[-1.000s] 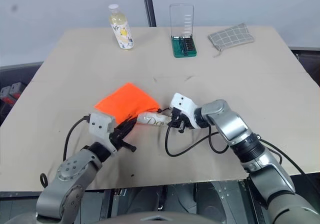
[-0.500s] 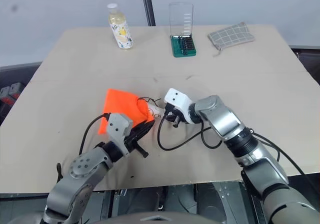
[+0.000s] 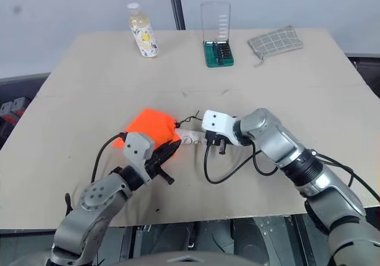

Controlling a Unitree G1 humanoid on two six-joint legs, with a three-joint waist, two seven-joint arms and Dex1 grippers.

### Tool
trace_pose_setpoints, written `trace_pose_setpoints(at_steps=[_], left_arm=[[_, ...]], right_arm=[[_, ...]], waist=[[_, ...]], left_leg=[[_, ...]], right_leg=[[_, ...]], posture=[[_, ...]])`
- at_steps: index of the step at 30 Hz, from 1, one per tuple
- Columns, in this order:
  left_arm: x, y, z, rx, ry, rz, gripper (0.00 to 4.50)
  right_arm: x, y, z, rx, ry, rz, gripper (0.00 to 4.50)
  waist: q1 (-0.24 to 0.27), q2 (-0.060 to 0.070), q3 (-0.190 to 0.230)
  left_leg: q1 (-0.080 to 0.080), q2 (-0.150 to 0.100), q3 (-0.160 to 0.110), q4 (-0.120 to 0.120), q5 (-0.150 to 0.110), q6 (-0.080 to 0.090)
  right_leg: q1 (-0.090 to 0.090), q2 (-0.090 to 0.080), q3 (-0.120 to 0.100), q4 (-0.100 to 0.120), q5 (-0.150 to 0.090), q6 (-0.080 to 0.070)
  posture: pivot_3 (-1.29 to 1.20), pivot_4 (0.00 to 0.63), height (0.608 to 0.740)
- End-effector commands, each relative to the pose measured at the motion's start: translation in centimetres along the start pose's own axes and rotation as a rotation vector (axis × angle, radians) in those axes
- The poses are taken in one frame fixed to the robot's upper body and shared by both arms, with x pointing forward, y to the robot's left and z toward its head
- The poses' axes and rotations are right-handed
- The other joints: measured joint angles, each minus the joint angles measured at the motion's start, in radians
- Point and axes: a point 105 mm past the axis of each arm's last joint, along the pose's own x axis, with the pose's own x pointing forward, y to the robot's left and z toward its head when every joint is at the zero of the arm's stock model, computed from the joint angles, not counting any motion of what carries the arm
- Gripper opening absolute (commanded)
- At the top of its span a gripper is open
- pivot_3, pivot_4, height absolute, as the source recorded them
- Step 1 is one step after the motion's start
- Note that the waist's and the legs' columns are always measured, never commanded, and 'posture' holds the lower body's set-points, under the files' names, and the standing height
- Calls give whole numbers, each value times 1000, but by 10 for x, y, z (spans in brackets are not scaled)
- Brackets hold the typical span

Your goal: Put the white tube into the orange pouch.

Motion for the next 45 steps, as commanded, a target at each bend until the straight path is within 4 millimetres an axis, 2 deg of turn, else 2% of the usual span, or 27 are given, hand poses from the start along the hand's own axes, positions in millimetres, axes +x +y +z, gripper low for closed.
trace_pose_setpoints(at_steps=[1, 6, 12, 23, 26, 30, 32, 35, 40, 45], left_arm=[[0, -10, 10, 37, -41, -61, 0], [3, -14, 9, 62, -35, -95, 0], [-2, -15, 1, 69, -6, -102, 0], [1, 3, 7, 139, -22, -108, 0], [10, 21, 21, 133, -71, -80, 0], [11, 46, 41, 14, -171, -22, 0], [6, 53, 44, -33, -187, -17, 0], [-4, 64, 45, -127, -218, 0, 0], [-15, 61, 40, -211, -206, -38, 0], [-28, 50, 32, -334, -187, -99, 0]], right_arm=[[5, 0, 30, -36, -69, 0, 391], [14, -2, 44, -12, -113, -10, 391], [18, -18, 57, 223, -203, -72, 391], [-13, -45, 58, 495, -229, -101, 391], [-26, -43, 44, 376, -179, -111, 391], [-42, -38, 21, 175, -87, -102, 391], [-46, -28, 17, 101, -75, -49, 391], [-45, -10, 23, 14, -85, 33, 391], [-27, -2, 34, -82, -83, 28, 391], [-19, -2, 42, -170, -74, -6, 391]], waist=[[-1, 0, 0], [4, 1, 1], [2, 1, 1], [2, 2, 1], [9, 3, 2], [4, 2, 2], [-6, 3, 2], [-19, 3, 2], [-22, 2, 2], [-11, 2, 2]], left_leg=[[0, 0, 0, 0, 0, 0], [-2, 0, 0, -1, 2, -4], [-3, -1, 0, -2, 2, -4], [-5, -1, -1, -3, 2, -4], [-6, -2, -2, -3, 2, -4], [-9, -3, -3, 1, 3, -4], [-9, -3, -2, 1, 3, -4], [-10, -1, 0, 0, 3, -4], [-10, 0, 0, 1, 3, -4], [-10, -2, -1, 5, 3, -4]], right_leg=[[-1, 0, 0, 0, 0, 0], [-3, 0, 0, 0, 0, 0], [-4, -1, 1, 0, 0, 0], [-7, -1, 0, 1, 0, 0], [-7, -2, -2, 1, 0, 0], [-7, -3, -4, 0, 1, 0], [-7, -3, -3, 0, 0, 0], [-10, -1, -1, 1, 0, 0], [-11, -1, -1, 4, 0, 0], [-11, -3, -1, 7, 0, 0]], posture=[[0, 150, 740], [0, 150, 740], [0, 150, 740], [0, 150, 740], [0, 150, 740], [0, 150, 740], [0, 150, 740], [0, 150, 740], [0, 150, 740], [0, 150, 740]])
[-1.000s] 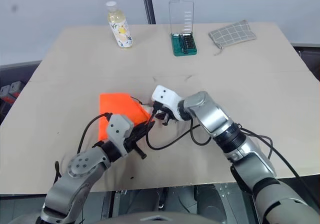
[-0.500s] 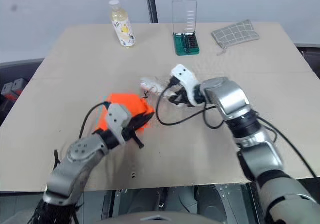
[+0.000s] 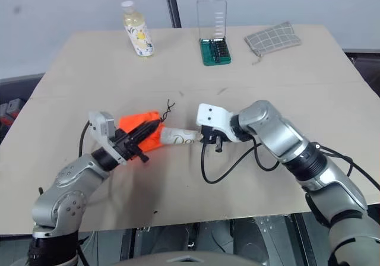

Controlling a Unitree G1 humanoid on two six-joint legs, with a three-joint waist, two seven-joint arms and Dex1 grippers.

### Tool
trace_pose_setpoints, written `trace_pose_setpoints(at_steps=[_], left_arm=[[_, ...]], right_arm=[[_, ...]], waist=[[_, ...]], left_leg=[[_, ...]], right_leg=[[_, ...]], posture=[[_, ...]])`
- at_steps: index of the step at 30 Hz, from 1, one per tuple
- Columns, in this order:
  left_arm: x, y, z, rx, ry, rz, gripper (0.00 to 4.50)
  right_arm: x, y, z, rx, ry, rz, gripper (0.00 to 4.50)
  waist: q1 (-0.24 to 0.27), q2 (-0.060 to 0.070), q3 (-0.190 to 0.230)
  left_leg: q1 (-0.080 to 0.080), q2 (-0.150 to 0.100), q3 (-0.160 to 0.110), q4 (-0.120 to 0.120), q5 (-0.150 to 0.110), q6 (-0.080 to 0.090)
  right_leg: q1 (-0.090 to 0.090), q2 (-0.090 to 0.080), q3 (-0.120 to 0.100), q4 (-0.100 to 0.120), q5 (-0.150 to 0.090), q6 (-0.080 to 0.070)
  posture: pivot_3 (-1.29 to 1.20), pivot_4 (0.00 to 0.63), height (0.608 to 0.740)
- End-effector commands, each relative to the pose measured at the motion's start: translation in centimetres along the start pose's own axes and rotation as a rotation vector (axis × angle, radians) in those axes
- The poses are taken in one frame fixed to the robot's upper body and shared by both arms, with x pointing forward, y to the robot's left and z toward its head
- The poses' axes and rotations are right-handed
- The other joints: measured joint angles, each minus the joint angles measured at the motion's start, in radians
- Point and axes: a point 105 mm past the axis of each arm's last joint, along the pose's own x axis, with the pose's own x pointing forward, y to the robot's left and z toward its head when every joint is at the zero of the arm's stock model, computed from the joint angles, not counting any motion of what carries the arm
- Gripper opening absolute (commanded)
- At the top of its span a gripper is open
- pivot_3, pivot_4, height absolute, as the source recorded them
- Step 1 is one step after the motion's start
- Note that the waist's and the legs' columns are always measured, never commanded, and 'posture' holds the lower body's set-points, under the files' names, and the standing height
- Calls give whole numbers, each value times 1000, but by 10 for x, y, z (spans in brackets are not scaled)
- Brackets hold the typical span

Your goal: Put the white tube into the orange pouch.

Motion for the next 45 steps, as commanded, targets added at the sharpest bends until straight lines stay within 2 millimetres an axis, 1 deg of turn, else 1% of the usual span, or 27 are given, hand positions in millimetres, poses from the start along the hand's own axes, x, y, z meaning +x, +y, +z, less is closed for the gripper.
trace_pose_setpoints(at_steps=[1, 4, 6, 10, 14, 17, 21, 22, 26, 29, 33, 36, 42, 45], left_arm=[[-11, -8, 9, -49, -30, -38, 0], [-19, 2, 12, -64, -35, 9, 0], [-24, 6, 11, -29, -8, 33, 0], [-32, 5, 13, 19, 14, 58, 0], [-42, 3, 14, 31, 19, 102, 0], [-45, 4, 13, 31, 15, 120, 0], [-48, 7, 13, 34, 7, 166, 0], [-49, 11, 15, 31, -5, 194, 0], [-55, 22, 19, 0, -41, 261, 0], [-58, 26, 21, -38, -56, 274, 0], [-61, 28, 19, -74, -44, 259, 0], [-63, 22, 17, -70, -19, 213, 0], [-66, 13, 13, -53, -2, 153, 0], [-65, 8, 10, -40, 3, 125, 0]], right_arm=[[-4, -7, 17, -110, -18, -60, 391], [-4, -8, 17, -119, -12, -72, 391], [-5, -10, 16, -125, -7, -84, 391], [-5, -13, 17, -118, -10, -111, 391], [1, -10, 19, -96, -25, -106, 391], [8, -1, 23, -97, -43, -69, 391], [20, 29, 27, -182, -71, 21, 391], [21, 32, 26, -197, -69, 23, 391], [21, 29, 25, -206, -63, -3, 391], [20, 26, 28, -196, -73, -14, 391], [24, 25, 33, -180, -82, -19, 391], [27, 21, 35, -146, -86, -42, 391], [20, 17, 45, -66, -141, -48, 391], [19, 16, 44, -56, -134, -55, 391]], waist=[[3, 0, 0], [12, 0, 0], [14, 0, 0], [13, 0, 0], [13, -1, 0], [13, -1, 0], [15, -1, 0], [15, -1, 0], [14, -1, -1], [14, -1, -1], [13, -1, -1], [12, -2, -1], [14, -2, -1], [13, -2, -1]], left_leg=[[0, 0, 0, 0, 0, 0], [0, 0, -1, 1, 0, 0], [0, 1, -2, 1, 1, -1], [1, 1, 0, 1, 1, -1], [1, 1, 0, 0, 1, -1], [1, 1, 1, 0, 1, -1], [1, 1, 0, 0, 1, -1], [1, 1, 0, 0, 1, -1], [1, 1, 0, 1, 1, -1], [1, 1, 0, 1, 1, -2], [1, 1, 0, 1, 2, -3], [1, 1, 0, 1, 2, -3], [1, 1, 0, 1, 2, -3], [1, 1, 0, 1, 2, -3]], right_leg=[[0, 0, 0, 0, 0, 0], [0, 0, 0, 2, 0, 0], [-1, 1, -1, 3, 0, 0], [-1, 1, 0, 3, 0, 0], [-1, 1, 1, 3, 0, 0], [-2, 1, 1, 3, 0, 0], [-1, 1, 0, 4, 0, 0], [-1, 1, 0, 3, 0, 0], [-1, 1, 1, 4, 0, 0], [-1, 1, 1, 4, 0, 0], [-1, 2, 0, 5, 0, -1], [-1, 2, 1, 5, 0, -1], [-1, 2, 1, 5, 0, -1], [-1, 2, 1, 5, 0, -1]], posture=[[0, 150, 740], [0, 150, 740], [0, 150, 740], [0, 150, 740], [0, 150, 740], [0, 150, 740], [0, 150, 740], [0, 150, 740], [0, 150, 740], [0, 150, 740], [0, 150, 740], [0, 150, 740], [0, 150, 740], [0, 150, 740]])
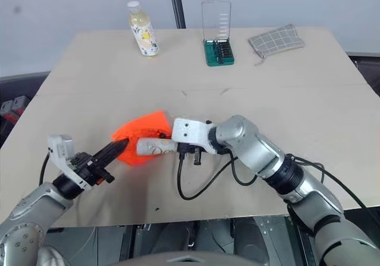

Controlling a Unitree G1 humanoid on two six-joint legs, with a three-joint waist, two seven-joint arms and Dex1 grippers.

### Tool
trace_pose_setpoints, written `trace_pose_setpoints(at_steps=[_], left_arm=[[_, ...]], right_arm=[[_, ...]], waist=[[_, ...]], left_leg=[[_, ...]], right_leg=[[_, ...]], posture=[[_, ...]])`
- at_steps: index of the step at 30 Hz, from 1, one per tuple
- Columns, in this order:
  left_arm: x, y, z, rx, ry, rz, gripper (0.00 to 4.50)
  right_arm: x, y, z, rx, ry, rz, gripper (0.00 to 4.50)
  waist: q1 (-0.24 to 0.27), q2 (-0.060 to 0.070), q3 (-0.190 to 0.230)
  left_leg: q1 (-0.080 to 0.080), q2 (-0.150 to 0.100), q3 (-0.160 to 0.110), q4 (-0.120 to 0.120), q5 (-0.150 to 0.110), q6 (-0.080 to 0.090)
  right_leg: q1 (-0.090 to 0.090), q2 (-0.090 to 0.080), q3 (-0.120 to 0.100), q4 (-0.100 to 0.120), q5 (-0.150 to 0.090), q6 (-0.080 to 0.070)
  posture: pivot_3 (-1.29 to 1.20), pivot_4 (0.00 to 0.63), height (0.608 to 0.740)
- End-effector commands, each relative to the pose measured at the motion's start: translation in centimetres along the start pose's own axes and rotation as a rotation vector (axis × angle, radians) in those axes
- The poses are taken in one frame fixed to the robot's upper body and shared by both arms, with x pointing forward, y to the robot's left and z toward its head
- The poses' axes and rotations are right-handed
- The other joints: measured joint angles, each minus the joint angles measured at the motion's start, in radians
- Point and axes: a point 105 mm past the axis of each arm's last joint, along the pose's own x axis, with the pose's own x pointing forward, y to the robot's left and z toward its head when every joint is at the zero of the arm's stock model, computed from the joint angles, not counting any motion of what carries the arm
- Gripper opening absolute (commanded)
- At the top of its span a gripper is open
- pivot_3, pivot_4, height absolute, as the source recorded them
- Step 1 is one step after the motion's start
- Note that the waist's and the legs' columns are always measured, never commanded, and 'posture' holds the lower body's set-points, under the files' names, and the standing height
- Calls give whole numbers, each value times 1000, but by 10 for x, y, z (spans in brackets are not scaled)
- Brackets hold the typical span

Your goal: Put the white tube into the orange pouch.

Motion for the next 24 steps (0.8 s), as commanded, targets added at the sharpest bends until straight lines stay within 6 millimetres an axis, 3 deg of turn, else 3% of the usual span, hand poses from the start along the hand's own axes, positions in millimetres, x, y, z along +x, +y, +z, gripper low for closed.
trace_pose_setpoints(at_steps=[1, 7, 18, 24], left_arm=[[-1, -12, 6, 74, -19, -56, 0], [1, -29, -1, 151, 8, -149, 0], [-4, -67, -39, 342, 197, -339, 0], [-9, -61, -51, 396, 237, -321, 0]], right_arm=[[-9, -6, 15, -33, -42, -32, 391], [-6, -4, 12, -43, -16, -19, 391], [-7, 11, -1, -1, 32, 20, 391], [-8, 24, 2, 86, 6, 29, 391]], waist=[[-1, 0, 0], [-1, 0, 0], [-1, 0, 0], [-1, 0, 0]], left_leg=[[0, 0, 0, 0, 0, 0], [0, 0, 1, 0, 0, 0], [0, 0, 1, -1, -2, 3], [0, 1, 1, -1, -2, 4]], right_leg=[[0, 0, 0, 0, 0, 0], [0, 0, 0, 0, 0, 0], [0, 0, 1, 0, 0, 0], [0, 0, 1, -1, 0, 0]], posture=[[0, 150, 740], [0, 150, 740], [0, 150, 740], [0, 150, 740]])
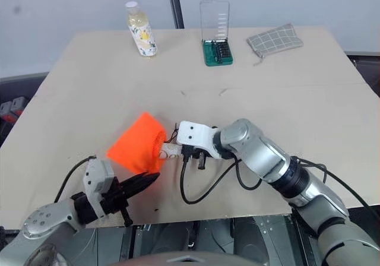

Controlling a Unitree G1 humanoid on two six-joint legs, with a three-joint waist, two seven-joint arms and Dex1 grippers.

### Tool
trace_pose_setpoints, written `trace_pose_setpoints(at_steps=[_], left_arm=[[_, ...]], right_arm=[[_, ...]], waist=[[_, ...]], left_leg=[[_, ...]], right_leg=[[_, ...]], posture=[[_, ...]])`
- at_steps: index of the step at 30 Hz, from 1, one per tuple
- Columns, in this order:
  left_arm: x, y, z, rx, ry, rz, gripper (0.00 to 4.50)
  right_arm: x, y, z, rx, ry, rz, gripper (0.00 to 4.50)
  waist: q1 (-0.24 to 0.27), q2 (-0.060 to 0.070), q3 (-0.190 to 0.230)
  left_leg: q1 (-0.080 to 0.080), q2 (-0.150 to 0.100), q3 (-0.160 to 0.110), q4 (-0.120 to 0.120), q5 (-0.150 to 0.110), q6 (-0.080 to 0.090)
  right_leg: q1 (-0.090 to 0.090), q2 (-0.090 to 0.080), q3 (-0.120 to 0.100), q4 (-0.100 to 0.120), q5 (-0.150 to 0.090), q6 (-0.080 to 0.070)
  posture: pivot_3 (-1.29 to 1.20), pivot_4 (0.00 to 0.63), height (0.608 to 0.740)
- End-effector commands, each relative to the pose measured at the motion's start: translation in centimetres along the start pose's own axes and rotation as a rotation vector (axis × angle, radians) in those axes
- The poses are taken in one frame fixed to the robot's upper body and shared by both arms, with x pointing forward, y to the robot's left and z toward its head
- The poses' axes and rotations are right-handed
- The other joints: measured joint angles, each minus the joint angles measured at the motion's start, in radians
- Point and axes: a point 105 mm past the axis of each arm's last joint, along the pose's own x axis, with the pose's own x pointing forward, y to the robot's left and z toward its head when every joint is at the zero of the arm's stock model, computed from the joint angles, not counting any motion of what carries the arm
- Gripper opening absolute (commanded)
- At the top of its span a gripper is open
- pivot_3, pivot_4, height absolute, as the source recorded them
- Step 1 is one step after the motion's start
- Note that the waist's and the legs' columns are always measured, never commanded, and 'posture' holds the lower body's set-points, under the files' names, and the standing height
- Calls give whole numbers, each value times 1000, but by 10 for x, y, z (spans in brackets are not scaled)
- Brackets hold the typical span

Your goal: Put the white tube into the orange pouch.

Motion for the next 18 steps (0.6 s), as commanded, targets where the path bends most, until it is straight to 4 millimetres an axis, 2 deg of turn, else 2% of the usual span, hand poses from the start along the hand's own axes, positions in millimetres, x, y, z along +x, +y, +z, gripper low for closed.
trace_pose_setpoints(at_steps=[1, 10, 13, 18], left_arm=[[0, -2, 2, 59, -5, -11, 0], [8, -2, 0, 61, -40, -17, 0], [9, 2, 0, 52, -52, -5, 0], [13, 6, 12, 64, -108, -1, 0]], right_arm=[[-4, 6, 16, 51, -75, -13, 391], [15, -6, 44, 585, -237, -36, 391], [20, -8, 50, 638, -247, -38, 391], [34, -23, 53, 905, -291, -26, 391]], waist=[[0, 0, 0], [-1, 0, 0], [1, 0, 0], [1, 0, 0]], left_leg=[[0, 0, 0, 0, 0, 0], [0, 1, -1, 0, 0, 0], [0, 1, -2, 0, 0, 0], [1, -1, -3, 0, 0, 0]], right_leg=[[0, 0, 0, 0, 0, 0], [0, 1, 0, 1, 0, 0], [0, 1, -1, 1, 0, 0], [0, 1, -2, 1, 0, 0]], posture=[[0, 150, 740], [0, 150, 740], [0, 150, 740], [0, 150, 740]])
